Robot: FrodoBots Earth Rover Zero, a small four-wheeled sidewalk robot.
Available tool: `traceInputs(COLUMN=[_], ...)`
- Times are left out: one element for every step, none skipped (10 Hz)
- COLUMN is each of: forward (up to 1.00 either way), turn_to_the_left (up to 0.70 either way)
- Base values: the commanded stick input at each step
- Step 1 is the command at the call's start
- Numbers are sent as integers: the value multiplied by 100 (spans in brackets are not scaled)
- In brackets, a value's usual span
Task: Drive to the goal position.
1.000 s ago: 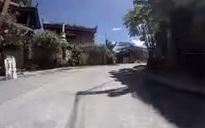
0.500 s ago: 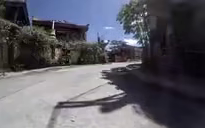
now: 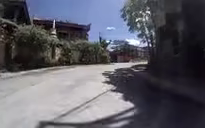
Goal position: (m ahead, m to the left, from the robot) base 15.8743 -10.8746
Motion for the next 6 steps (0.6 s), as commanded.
traceInputs(forward=[100, 100, 100, 100, 100, 100], turn_to_the_left=[0, 0, 0, 0, 0, 0])
